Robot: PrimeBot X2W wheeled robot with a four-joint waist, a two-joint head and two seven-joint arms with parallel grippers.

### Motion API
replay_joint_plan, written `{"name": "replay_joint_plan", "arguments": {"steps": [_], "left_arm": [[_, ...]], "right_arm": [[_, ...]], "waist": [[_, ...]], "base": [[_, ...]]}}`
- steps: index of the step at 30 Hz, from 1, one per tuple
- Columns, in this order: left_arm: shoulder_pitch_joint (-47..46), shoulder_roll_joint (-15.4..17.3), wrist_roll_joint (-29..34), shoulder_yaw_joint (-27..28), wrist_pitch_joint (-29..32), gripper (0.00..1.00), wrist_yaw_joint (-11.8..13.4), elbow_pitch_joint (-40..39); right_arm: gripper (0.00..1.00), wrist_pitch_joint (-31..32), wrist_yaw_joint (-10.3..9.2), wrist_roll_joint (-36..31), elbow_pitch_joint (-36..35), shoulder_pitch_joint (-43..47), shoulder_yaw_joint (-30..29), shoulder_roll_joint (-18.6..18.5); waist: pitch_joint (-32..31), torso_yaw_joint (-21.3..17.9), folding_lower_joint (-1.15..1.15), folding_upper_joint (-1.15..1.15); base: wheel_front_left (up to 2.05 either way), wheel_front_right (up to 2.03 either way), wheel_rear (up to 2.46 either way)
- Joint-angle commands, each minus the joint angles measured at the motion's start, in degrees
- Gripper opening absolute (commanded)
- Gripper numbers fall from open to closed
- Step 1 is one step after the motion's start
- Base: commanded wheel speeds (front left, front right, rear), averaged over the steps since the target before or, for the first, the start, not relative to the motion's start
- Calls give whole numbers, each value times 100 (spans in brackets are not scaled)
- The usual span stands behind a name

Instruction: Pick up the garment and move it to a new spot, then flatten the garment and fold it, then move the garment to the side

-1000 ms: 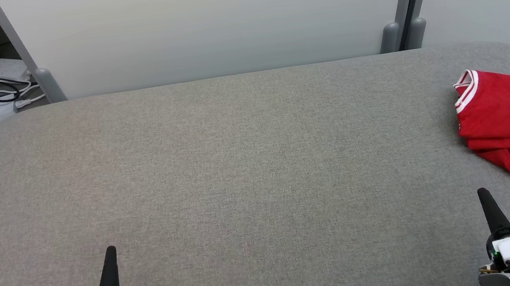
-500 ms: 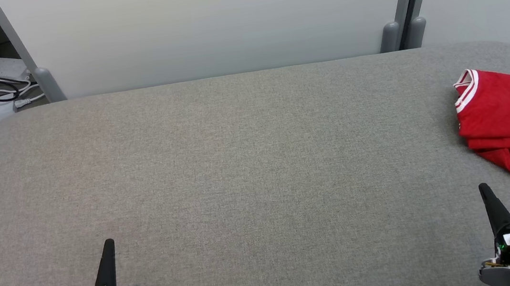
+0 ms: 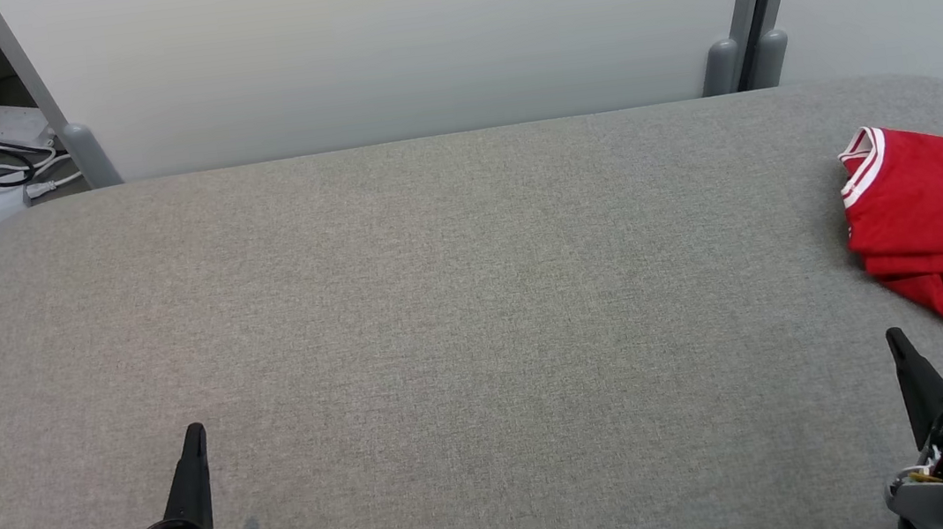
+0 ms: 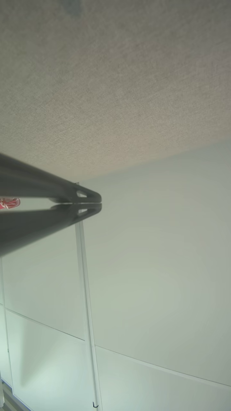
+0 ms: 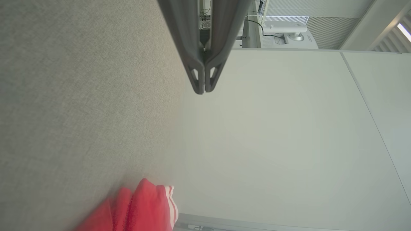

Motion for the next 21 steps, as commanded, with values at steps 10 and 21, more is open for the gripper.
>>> {"name": "replay_joint_plan", "arguments": {"steps": [10,21], "left_arm": [[-333,111,-490,202,132,0,-55,-197],[-333,111,-491,201,132,0,-55,-197]], "right_arm": [[0,159,1,498,-301,-88,51,-44],[0,159,1,498,-301,-88,51,-44]], "waist": [[4,-1,0,0],[4,-1,0,0]], "base": [[0,0,0],[0,0,0]]}}
